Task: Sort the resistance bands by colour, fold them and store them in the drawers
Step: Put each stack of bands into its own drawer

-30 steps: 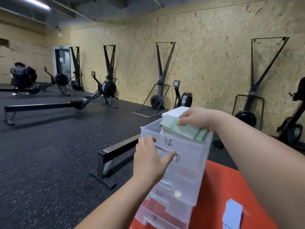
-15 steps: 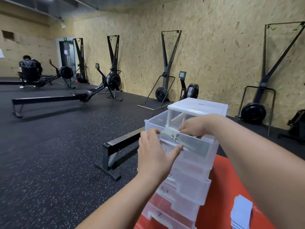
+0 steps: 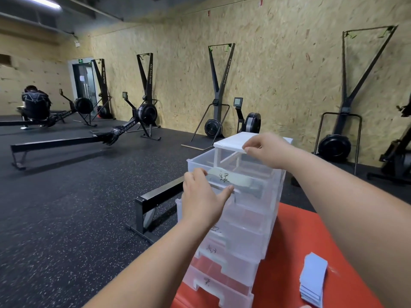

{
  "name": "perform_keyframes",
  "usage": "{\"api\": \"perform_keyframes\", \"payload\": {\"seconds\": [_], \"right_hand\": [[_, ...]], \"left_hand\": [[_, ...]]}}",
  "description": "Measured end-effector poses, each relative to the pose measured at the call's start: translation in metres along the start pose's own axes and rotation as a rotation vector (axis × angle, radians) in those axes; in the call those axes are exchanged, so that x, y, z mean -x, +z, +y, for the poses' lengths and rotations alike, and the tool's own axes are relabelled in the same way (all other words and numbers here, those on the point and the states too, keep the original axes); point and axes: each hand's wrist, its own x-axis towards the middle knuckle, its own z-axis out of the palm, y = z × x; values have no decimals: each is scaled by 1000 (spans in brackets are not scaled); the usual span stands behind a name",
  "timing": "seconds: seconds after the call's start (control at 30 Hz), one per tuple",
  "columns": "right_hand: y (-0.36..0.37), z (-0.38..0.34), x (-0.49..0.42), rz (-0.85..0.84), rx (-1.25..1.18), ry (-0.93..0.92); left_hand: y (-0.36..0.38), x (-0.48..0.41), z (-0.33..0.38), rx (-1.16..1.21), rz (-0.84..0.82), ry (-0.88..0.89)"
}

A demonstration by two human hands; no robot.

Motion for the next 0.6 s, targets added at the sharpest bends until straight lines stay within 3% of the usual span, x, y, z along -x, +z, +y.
{"api": "perform_keyframes", "payload": {"seconds": [0.2,0.43,0.5,0.6], "right_hand": [[-20,45,59,200,-120,88],[-22,107,123,180,-84,197],[-21,127,142,169,-99,231],[-9,159,170,141,-116,303]], "left_hand": [[17,-27,29,-33,-88,-69],[23,-30,47,-48,-92,-120],[25,-12,62,-14,-56,-80],[38,31,90,109,30,148]]}}
